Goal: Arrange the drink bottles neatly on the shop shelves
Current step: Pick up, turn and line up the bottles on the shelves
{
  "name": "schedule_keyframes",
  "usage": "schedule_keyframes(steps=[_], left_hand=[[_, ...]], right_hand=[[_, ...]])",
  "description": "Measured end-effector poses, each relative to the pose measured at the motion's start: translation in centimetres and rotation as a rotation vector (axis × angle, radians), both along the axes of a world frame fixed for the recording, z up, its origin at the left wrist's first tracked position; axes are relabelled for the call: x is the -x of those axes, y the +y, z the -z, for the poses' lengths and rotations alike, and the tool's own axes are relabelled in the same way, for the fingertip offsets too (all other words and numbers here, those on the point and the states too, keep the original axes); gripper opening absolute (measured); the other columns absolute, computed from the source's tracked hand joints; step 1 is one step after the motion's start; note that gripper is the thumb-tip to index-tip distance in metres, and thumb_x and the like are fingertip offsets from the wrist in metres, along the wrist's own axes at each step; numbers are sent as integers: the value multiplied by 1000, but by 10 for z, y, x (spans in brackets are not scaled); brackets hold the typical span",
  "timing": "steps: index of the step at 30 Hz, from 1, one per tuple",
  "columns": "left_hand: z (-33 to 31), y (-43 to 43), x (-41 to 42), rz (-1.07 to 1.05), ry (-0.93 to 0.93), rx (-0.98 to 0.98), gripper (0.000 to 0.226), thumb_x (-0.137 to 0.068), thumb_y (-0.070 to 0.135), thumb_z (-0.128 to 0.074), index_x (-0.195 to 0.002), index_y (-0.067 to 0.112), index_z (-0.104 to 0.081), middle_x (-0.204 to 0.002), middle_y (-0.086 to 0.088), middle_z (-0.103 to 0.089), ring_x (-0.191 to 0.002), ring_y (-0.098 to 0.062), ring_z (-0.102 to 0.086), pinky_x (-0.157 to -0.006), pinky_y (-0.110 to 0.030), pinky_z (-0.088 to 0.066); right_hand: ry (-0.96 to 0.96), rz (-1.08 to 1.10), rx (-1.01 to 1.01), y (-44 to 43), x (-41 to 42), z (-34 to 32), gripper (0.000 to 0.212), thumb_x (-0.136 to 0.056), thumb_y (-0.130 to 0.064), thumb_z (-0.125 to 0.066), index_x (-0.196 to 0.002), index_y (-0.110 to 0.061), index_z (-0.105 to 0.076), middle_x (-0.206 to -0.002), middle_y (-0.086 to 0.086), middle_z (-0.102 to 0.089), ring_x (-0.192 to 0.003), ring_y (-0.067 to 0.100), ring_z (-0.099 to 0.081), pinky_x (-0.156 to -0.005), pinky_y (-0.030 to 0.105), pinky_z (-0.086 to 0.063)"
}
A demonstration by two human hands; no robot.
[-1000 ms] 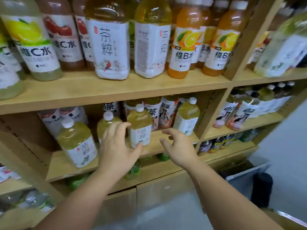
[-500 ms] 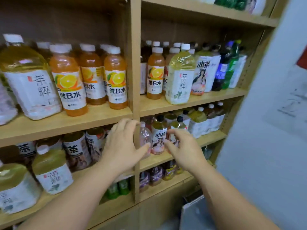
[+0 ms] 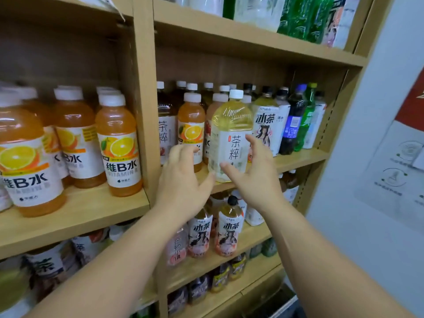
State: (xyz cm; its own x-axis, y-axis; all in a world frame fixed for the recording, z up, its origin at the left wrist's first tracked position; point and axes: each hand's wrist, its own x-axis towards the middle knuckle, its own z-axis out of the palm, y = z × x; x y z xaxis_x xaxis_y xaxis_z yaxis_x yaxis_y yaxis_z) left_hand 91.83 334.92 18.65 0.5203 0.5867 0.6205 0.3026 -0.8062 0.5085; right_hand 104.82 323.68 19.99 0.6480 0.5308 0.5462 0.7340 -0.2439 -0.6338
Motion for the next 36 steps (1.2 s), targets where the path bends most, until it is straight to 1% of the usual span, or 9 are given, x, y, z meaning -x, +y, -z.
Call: schedule_keyframes(steps=[3,7,14,17,20,24,28,32,36], left_hand=[[-2,10,-18,-31,-75,3,63,-91,40,-66,-144,17,-43,-148,-1,-39,-137,-20,-39,-110,-33,-34],[-1,21,-37,-75,-109,97,71,-91,36,-67,-152,18,-34,-158,-3,-29,-146,-24,-32,-116,-38,-30],[2,41,-60,-166,-165,223,83,-90,24,-72,-157,20,-24,-155,-5,-35,-143,-22,-36,-109,-29,-27],[0,49,-70,-217,-191,299,80,-88,24,-73,-154,20,-28,-148,-6,-43,-137,-24,-43,-111,-37,-37],[-2,55,-83,-278,-213,355,68,-84,30,-76,-142,19,-41,-136,-6,-53,-126,-26,-52,-105,-47,-47],[-1,59,-98,-335,-269,398,62,-80,38,-82,-126,19,-46,-124,-5,-60,-115,-26,-59,-97,-48,-53],[-2,59,-104,-389,-273,372,56,-81,31,-83,-123,15,-49,-121,-7,-62,-114,-28,-60,-96,-46,-53],[0,38,-97,-350,-305,342,56,-81,31,-83,-126,19,-51,-120,0,-62,-113,-20,-61,-95,-39,-53],[-3,-8,-71,-227,-311,289,64,-83,35,-80,-137,30,-46,-125,14,-61,-115,-7,-58,-98,-30,-50]], right_hand=[[32,-7,-58,20,-12,-3,107,-78,-58,-78,-159,-33,-14,-160,3,-28,-149,18,-25,-119,37,-27],[20,-4,-130,39,-23,1,124,-73,-54,-85,-161,-35,0,-163,0,-22,-150,13,-18,-112,27,-17],[28,-104,-187,48,-43,9,123,-79,-34,-85,-160,-39,7,-158,-2,-27,-112,-19,-17,-97,9,-23],[53,-132,-204,43,-56,10,123,-79,-33,-83,-158,-44,9,-158,-2,-26,-114,-15,-19,-99,20,-26],[33,-130,-178,37,-70,8,123,-80,-31,-83,-159,-40,11,-161,-1,-23,-109,-15,-18,-97,19,-24],[-18,-140,-136,35,-83,10,126,-81,-40,-82,-157,-40,18,-160,3,-22,-139,9,-24,-103,25,-23],[-30,-179,-115,34,-89,15,128,-79,-48,-81,-155,-44,21,-162,5,-20,-148,21,-23,-114,38,-29],[-44,-141,-102,28,-91,13,122,-78,-53,-79,-158,-39,12,-163,9,-18,-151,25,-18,-120,47,-24],[-340,-93,-323,16,-77,8,89,-89,-54,-65,-157,-19,-21,-159,18,-26,-149,37,-24,-121,54,-22]])
